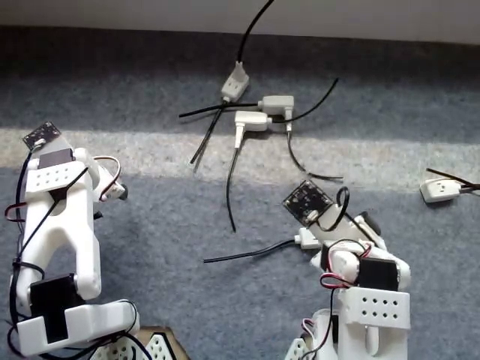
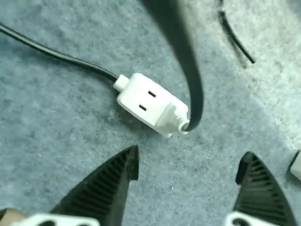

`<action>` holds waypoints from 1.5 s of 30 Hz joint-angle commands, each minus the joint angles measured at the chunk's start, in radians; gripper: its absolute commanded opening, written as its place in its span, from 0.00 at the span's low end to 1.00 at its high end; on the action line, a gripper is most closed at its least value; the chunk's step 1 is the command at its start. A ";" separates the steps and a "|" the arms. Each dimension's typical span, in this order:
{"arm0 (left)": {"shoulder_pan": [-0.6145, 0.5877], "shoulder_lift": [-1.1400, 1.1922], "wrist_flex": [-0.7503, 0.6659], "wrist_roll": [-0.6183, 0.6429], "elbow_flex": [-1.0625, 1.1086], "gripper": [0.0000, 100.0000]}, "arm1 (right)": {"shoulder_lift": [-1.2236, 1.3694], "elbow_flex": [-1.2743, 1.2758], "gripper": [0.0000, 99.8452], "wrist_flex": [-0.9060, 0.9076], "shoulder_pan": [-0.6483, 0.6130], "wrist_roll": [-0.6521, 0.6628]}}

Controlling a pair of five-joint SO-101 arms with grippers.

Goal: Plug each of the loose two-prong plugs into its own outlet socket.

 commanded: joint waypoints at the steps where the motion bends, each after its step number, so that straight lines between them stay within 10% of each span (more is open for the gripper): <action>1: 0.015 -0.027 -0.006 0.005 -0.005 0.21 | -0.004 -0.082 0.32 0.028 -0.048 0.106; 14: 0.015 -0.027 -0.008 0.005 -0.005 0.21 | 0.036 -0.050 0.39 -0.111 0.019 0.463; 45: 0.016 -0.028 -0.009 0.003 -0.007 0.21 | 1.133 -0.604 0.43 -0.013 -0.054 0.532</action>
